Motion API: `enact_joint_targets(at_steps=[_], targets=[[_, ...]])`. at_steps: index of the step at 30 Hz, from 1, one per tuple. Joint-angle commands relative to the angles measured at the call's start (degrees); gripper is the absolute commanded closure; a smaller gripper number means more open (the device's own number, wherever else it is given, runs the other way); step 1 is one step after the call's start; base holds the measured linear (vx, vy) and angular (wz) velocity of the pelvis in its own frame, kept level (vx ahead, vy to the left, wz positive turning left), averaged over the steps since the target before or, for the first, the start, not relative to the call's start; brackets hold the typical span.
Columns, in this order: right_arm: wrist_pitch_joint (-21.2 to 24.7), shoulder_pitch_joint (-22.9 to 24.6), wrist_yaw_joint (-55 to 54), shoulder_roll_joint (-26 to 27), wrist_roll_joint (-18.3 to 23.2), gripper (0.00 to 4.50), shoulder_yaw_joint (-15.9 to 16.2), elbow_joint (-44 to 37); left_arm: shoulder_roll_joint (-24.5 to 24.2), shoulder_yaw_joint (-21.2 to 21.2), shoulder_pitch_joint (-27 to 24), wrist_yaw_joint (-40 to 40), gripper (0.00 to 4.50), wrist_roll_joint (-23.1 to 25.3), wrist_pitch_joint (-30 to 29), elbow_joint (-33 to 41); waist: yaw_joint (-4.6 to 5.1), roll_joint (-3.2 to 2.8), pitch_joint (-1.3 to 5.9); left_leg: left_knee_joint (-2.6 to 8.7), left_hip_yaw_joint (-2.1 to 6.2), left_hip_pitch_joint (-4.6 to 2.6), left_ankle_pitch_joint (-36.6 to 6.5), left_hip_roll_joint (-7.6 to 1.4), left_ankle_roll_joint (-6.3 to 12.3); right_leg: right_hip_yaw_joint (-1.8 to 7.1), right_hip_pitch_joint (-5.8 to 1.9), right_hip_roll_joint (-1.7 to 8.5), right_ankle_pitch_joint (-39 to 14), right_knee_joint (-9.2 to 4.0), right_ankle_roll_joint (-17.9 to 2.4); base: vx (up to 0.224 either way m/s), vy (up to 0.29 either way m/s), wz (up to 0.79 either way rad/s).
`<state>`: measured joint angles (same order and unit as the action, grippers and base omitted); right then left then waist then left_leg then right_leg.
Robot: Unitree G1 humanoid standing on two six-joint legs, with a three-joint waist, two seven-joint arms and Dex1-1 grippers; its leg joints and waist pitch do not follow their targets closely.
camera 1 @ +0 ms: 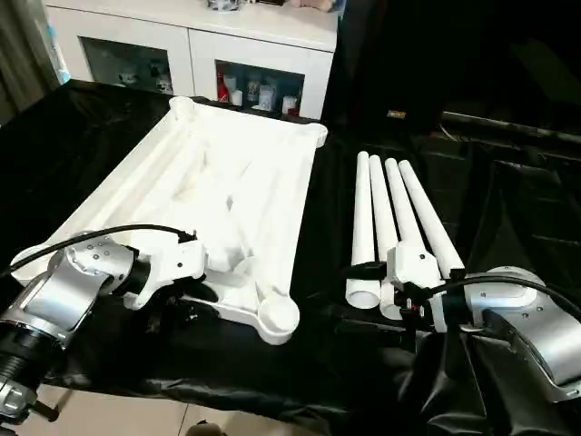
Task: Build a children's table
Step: Rotate table base
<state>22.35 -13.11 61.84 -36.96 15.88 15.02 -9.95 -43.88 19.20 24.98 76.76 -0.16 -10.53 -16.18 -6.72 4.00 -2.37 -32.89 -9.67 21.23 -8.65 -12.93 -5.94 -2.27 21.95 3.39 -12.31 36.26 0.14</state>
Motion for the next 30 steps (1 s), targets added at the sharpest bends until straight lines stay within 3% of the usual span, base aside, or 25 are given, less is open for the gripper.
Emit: enact_joint_targets(at_steps=[1, 5, 7, 10, 11, 13, 17, 26, 30], targets=[[-0.2, -1.32, 0.02, -0.3, -0.3, 0.0, -0.91, 0.94, 0.63, -0.21, 1.02, -3.36, 3.77, 1.33, -1.54, -0.3, -0.09, -0.64, 2.64, 3.97, -0.08, -1.38, -18.84, -0.52, -1.42, 2.08, -1.15, 3.77, -16.31, -5.02, -8.32, 0.0, 0.0, 0.0], [-0.55, -2.03, -0.54, -0.18, -0.96, 0.0, -0.95, 2.1, 1.09, -1.32, 0.78, -5.64, 3.98, 1.36, -3.05, -0.37, 0.02, -0.7, 2.63, 3.99, -0.01, -1.26, -18.74, -0.46, -1.63, 2.01, -1.2, 3.77, -16.81, -4.98, -8.25, 0.0, 0.0, 0.0], [-0.59, -2.16, -0.71, -0.05, -1.01, 0.0, -0.94, 2.29, 0.78, -1.46, 0.37, -6.15, 4.1, 1.86, -3.16, -0.24, 0.39, -0.48, 2.68, 4.17, 0.23, -0.54, -17.72, -0.27, -1.7, 1.86, -1.88, 3.79, -17.02, -4.9, -7.47, 0.0, 0.0, 0.0], [-0.69, -2.52, -1.3, 0.32, -1.39, 0.0, -0.88, 2.84, 0.78, -2.43, -0.18, -7.62, 4.37, 2.18, -4.33, 0.48, 0.73, -0.48, 2.74, 3.98, 0.15, -0.88, -17.44, -0.29, -1.37, 1.86, -1.56, 3.73, -15.65, -4.89, -7.91, 0.0, 0.0, 0.0], [-0.75, -2.65, -1.36, 0.4, -1.46, 0.0, -0.83, 3.02, 0.87, -2.68, -0.33, -8.08, 4.43, 2.2, -3.91, 0.42, 0.8, -0.24, 2.77, 3.92, 0.1, -0.85, -17.25, -0.27, -1.24, 1.86, -1.62, 3.73, -15.49, -4.93, -8.01, 0.0, 0.0, 0.0], [-0.79, -2.71, -1.36, 0.43, -1.49, 0.0, -0.8, 3.11, 0.94, -2.79, -0.42, -8.32, 4.48, 2.21, -3.49, 0.33, 0.93, -0.38, 2.79, 3.85, 0.06, -0.91, -16.52, -0.29, -0.9, 1.89, -1.56, 3.67, -14.17, -4.83, -8.43, 0.0, 0.0, 0.0], [-1.17, -3.3, -1.37, 0.68, -1.94, 0.0, -0.53, 3.97, 0.97, -2.93, -0.15, -10.72, 4.48, 3.48, -0.07, -1.05, 1.0, -0.13, 2.76, 3.73, -0.12, -1.07, -16.41, -0.36, -0.47, 1.95, -1.38, 3.6, -13.58, -4.82, -8.87, 0.0, 0.0, 0.0], [-1.79, -4.21, -2.18, 1.25, -2.61, 0.0, -0.12, 5.03, -0.32, -3.06, 2.77, -16.07, 4.48, 7.37, 2.12, -4.81, 1.11, -0.12, 2.37, 4.05, 0.26, -1.03, -20.4, -0.29, -1.53, 1.78, -1.26, 3.97, -22.36, -5.57, -6.46, 0.0, 0.0, 0.0], [-1.87, -3.98, -2.25, 1.45, -2.7, 0.0, -0.05, 4.88, -1.21, -1.85, 3.3, -17.63, 4.48, 10.35, 3.13, -4.65, 1.18, -0.04, 2.48, 4.04, 0.41, -0.85, -20.11, -0.24, -1.67, 1.71, -1.24, 3.88, -22.56, -5.58, -5.91, 0.0, 0.0, 0.0]])
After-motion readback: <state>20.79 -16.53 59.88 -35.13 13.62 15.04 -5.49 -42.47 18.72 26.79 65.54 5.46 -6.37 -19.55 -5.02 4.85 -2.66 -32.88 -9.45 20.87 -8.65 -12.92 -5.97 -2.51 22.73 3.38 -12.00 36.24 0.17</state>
